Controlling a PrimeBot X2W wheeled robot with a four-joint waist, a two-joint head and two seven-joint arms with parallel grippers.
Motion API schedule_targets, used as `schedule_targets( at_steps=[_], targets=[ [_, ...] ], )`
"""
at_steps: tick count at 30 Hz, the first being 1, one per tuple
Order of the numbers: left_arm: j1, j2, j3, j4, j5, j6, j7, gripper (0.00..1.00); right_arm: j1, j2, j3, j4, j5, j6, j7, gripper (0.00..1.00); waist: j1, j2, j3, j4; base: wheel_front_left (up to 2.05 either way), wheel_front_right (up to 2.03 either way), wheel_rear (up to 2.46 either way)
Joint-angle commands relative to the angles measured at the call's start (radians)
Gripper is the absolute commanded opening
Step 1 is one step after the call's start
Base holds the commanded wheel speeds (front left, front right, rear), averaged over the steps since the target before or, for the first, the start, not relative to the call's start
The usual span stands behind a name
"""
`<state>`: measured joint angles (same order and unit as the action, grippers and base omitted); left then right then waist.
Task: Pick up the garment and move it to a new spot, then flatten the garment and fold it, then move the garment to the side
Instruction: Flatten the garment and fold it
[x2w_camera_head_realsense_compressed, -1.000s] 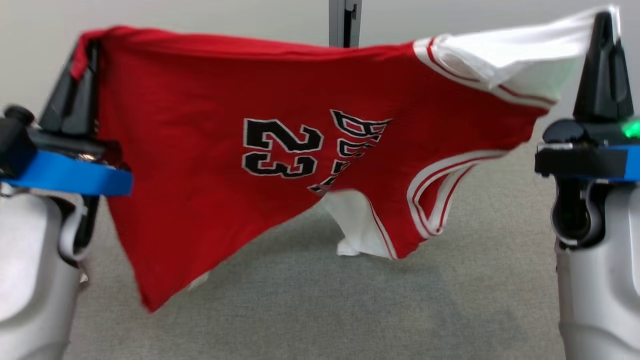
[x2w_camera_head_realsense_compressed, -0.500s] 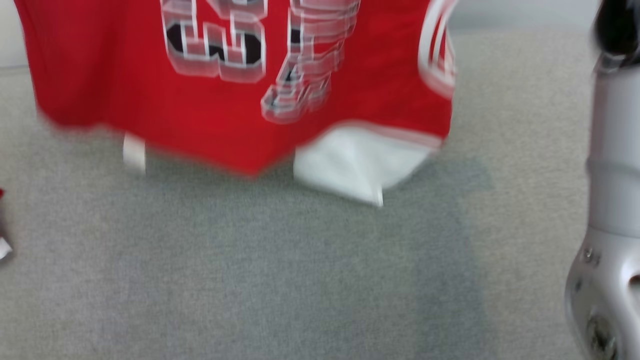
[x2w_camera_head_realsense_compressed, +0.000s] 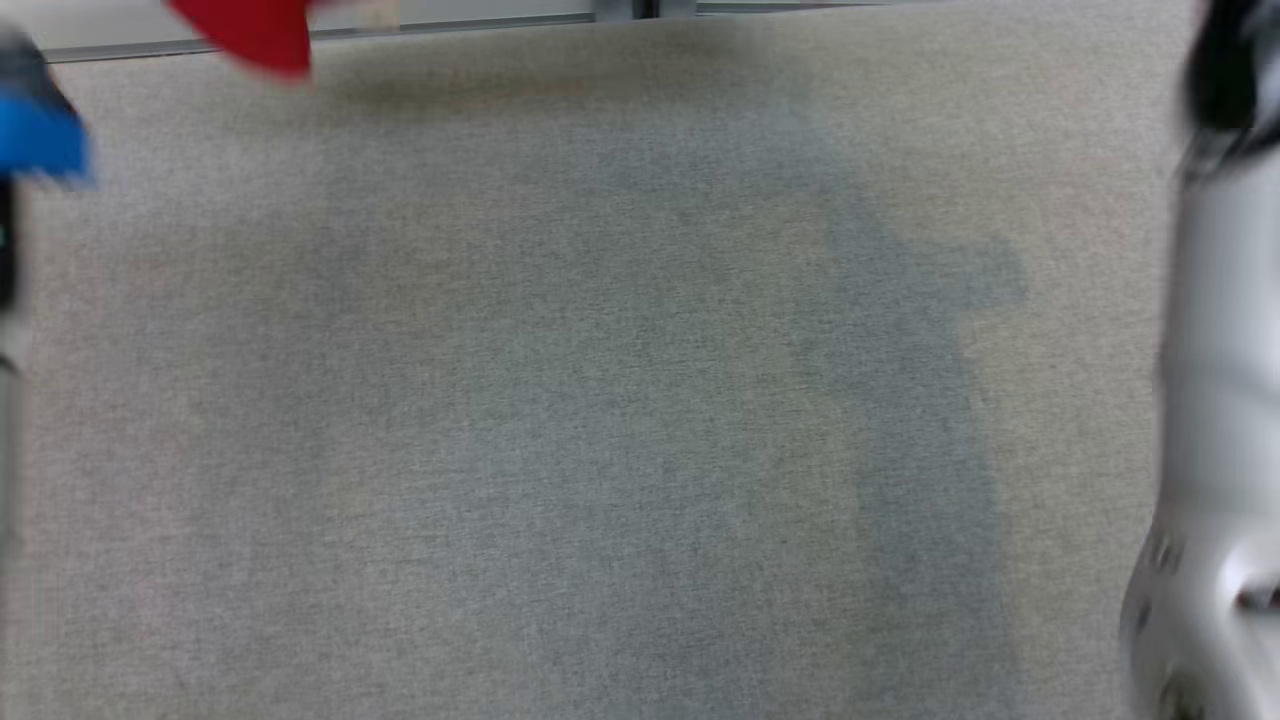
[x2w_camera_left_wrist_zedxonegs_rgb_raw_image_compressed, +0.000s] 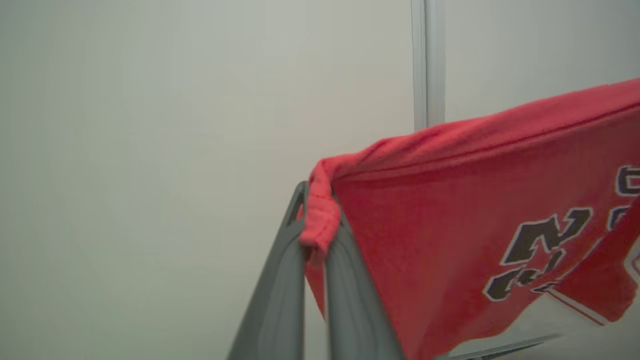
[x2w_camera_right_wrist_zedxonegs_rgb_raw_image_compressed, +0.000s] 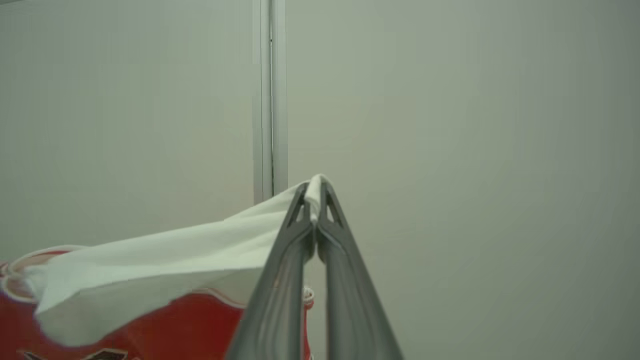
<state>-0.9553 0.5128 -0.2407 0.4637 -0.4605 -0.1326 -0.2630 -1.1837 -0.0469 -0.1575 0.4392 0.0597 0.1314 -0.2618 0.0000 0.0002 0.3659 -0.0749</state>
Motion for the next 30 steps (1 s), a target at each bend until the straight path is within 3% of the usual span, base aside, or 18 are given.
schedule_targets(
  at_steps=[1, 11, 15, 30],
  targets=[
    [0.08, -0.017, -0.006, 0.01, -0.011, 0.003, -0.002, 0.0, 0.103, -0.007, 0.019, -0.017, 0.028, -0.001, -0.004, 0.0, 0.0, -0.0002, -0.005, -0.008, 0.0, 0.0, 0.0],
    [0.541, -0.152, -0.019, 0.092, -0.033, 0.003, -0.002, 0.0, 0.755, -0.007, 0.083, -0.149, 0.277, -0.001, -0.004, 0.0, 0.0, -0.0002, -0.055, -0.029, 0.0, 0.0, 0.0],
    [0.638, -0.188, -0.023, 0.105, -0.022, 0.003, -0.002, 0.0, 0.929, -0.008, 0.122, -0.172, 0.273, -0.001, -0.004, 0.0, 0.0, -0.0002, -0.099, -0.025, 0.0, 0.0, 0.0],
    [0.944, -0.347, 0.064, 0.167, 0.094, 0.003, -0.002, 0.0, 1.274, -0.007, 0.131, -0.06, 0.32, -0.001, -0.004, 0.0, 0.0, -0.0002, -0.363, -0.024, 0.0, 0.0, 0.0]
  ],
)
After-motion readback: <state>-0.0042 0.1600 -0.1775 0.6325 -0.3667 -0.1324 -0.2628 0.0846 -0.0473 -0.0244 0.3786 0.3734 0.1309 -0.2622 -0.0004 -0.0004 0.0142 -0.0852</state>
